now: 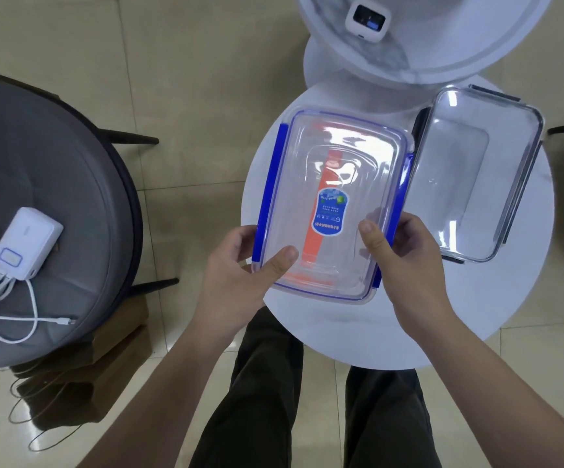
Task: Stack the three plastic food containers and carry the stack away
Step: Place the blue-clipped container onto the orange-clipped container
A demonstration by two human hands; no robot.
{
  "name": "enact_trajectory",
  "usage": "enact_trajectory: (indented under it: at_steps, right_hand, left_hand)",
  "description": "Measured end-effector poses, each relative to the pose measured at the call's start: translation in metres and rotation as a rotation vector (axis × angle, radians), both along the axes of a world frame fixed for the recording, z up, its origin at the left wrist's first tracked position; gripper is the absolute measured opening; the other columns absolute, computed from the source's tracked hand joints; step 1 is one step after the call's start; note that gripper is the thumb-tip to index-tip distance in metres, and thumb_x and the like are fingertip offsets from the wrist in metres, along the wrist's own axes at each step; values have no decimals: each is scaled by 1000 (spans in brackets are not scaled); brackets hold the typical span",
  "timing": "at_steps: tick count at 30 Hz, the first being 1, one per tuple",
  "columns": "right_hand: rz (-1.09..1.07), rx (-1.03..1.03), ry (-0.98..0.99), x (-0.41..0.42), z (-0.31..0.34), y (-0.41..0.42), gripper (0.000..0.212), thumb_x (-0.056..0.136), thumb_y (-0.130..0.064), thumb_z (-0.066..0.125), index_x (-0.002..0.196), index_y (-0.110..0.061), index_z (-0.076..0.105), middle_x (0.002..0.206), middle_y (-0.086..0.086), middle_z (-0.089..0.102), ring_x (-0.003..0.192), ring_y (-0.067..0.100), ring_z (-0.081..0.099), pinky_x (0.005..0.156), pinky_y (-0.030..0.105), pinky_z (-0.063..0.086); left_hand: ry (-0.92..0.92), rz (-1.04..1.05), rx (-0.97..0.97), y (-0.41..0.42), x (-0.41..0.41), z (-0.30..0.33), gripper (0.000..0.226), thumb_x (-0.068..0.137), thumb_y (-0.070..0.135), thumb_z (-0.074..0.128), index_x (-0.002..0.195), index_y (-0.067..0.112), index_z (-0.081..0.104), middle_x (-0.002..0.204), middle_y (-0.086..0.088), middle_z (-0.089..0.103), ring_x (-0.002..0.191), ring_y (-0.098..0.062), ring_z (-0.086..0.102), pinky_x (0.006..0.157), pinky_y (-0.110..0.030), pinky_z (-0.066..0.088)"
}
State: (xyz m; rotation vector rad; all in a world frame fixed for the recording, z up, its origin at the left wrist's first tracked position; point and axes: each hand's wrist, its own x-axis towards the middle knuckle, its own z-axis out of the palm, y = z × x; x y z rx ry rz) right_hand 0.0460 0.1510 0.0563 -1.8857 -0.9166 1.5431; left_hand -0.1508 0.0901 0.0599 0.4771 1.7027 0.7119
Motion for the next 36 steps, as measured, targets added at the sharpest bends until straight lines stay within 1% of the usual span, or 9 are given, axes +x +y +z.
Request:
enact_trajectory:
  at_steps: [4,6,8,11,16,21,26,31,36]
  right_hand:
    - [-69,11,28,2,-1,-3,55,77,-48,66,119,-14,60,113,-3,70,103,12,67,78,24,58]
    - [-143,-8,36,5,-5,-7,42,86,-44,61,117,-16,60,107,-11,70,101,8,67,79,24,57]
    - [-200,-35,30,9,-11,-11,22,97,-34,57,112,-17,60,101,-15,70,98,8,68,80,27,57]
    - [-208,-88,-27,15,-20,-19,20,98,-20,59,117,-13,60,109,-4,70,96,11,68,81,33,59]
    - [-73,-199,-58,18,-35,-35,33,88,-9,72,120,-12,63,115,2,72,104,17,69,82,36,59]
    - [35,-215,-68,16,-36,-38,37,85,-10,76,120,-12,66,114,3,73,104,17,70,84,34,59]
    - [83,-200,-72,20,-39,-35,35,85,-3,74,119,-10,66,108,0,74,93,8,71,68,14,57]
    - [91,-207,-54,20,-39,-32,36,85,-2,73,119,-10,65,103,-5,73,88,3,71,62,11,55]
    - [77,-220,-18,21,-41,-31,35,85,0,73,118,-8,64,99,-5,73,81,-3,71,62,12,55]
  left_hand:
    - [-23,108,10,-3,0,-2,61,71,57,63,118,19,62,111,8,72,102,-4,71,66,-12,56]
    - [-9,164,-30,-3,-2,-4,59,79,60,53,117,16,64,109,5,73,99,-5,72,68,-15,56]
    - [28,213,-83,-6,-7,-13,43,94,51,51,115,17,65,110,2,73,103,-12,71,79,-24,58]
    - [58,211,-139,-11,-14,-26,23,100,34,56,116,21,66,112,5,73,108,-15,69,92,-36,59]
    - [-19,47,-107,-17,-13,-30,46,87,25,76,130,23,61,121,8,71,111,-12,69,81,-25,62]
    - [61,1,-87,-18,-5,-27,72,66,42,76,133,21,60,124,3,70,111,-16,68,89,-38,62]
    - [80,19,-103,-19,-2,-33,59,76,33,79,131,18,62,120,-1,71,109,-20,69,88,-35,62]
    - [70,51,-79,-23,-1,-41,51,80,21,80,128,17,64,117,-1,72,106,-19,70,75,-18,61]
    - [53,97,-78,-25,3,-47,50,80,23,81,125,15,64,115,-3,73,104,-18,71,83,-30,63]
